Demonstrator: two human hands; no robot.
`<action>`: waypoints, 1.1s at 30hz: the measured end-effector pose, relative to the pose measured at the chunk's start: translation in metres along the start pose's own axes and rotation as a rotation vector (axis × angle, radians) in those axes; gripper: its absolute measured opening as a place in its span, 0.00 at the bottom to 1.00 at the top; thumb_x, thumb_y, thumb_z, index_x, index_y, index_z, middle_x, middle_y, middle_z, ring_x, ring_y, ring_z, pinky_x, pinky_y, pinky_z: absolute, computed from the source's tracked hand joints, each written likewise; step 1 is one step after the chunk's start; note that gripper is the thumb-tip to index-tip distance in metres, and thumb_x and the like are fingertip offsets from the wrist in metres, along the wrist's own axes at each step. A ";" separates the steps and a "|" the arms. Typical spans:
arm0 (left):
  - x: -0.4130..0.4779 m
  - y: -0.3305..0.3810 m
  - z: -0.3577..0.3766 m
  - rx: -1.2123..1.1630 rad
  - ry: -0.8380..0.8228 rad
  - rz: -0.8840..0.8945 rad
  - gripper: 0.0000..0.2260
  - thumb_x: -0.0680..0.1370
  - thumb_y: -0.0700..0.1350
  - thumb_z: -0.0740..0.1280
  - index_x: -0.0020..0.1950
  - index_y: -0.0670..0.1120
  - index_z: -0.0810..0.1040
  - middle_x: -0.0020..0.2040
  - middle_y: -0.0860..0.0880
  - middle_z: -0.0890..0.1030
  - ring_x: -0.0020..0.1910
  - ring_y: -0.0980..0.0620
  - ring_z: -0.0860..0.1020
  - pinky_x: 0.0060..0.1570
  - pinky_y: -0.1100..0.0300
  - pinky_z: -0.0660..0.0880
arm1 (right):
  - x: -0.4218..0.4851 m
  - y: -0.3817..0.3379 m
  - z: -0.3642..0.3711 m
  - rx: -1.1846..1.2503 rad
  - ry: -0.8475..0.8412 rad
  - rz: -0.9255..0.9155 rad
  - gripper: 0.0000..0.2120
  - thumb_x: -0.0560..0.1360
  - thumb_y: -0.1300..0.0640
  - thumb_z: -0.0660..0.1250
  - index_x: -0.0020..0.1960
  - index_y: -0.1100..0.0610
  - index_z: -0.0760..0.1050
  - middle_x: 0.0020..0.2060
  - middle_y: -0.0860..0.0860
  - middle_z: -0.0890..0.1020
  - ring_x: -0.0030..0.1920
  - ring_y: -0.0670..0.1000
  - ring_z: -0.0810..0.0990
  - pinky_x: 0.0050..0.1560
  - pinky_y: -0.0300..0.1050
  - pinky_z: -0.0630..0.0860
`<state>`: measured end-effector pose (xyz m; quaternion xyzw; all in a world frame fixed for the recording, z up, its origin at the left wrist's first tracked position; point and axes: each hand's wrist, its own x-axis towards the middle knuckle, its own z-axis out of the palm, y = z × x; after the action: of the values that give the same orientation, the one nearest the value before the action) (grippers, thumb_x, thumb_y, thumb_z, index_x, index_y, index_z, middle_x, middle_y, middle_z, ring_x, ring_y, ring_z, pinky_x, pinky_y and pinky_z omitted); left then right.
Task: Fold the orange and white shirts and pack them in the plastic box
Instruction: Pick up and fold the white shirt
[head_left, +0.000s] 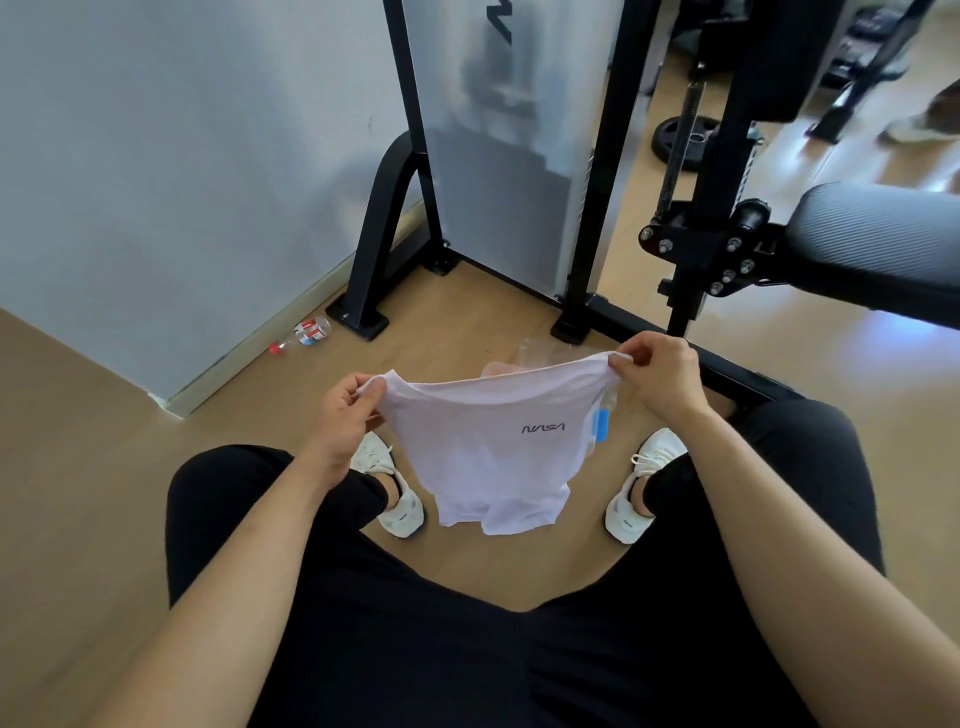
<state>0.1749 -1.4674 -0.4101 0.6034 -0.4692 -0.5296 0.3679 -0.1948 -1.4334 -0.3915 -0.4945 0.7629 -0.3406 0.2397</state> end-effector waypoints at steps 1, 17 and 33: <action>0.001 0.005 0.000 0.018 0.011 0.021 0.07 0.83 0.44 0.64 0.53 0.41 0.78 0.48 0.45 0.81 0.49 0.47 0.80 0.53 0.52 0.81 | 0.000 -0.005 -0.001 0.036 0.012 0.006 0.02 0.76 0.58 0.72 0.47 0.56 0.81 0.38 0.49 0.80 0.37 0.42 0.76 0.37 0.32 0.69; 0.024 0.148 -0.077 0.477 -0.160 0.285 0.08 0.74 0.39 0.75 0.52 0.48 0.85 0.46 0.44 0.87 0.45 0.48 0.84 0.52 0.55 0.80 | 0.063 -0.148 -0.062 0.474 -0.115 -0.083 0.04 0.81 0.61 0.66 0.51 0.58 0.80 0.43 0.52 0.80 0.47 0.52 0.79 0.53 0.49 0.82; 0.030 0.166 -0.084 0.517 -0.058 0.282 0.02 0.77 0.42 0.73 0.45 0.46 0.85 0.41 0.47 0.83 0.44 0.50 0.77 0.50 0.54 0.74 | 0.060 -0.192 -0.061 0.404 0.023 -0.105 0.02 0.79 0.59 0.69 0.49 0.55 0.80 0.44 0.50 0.80 0.53 0.55 0.81 0.59 0.54 0.81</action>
<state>0.2282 -1.5487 -0.2487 0.5907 -0.6780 -0.3530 0.2584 -0.1475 -1.5249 -0.2083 -0.4716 0.6551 -0.5041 0.3071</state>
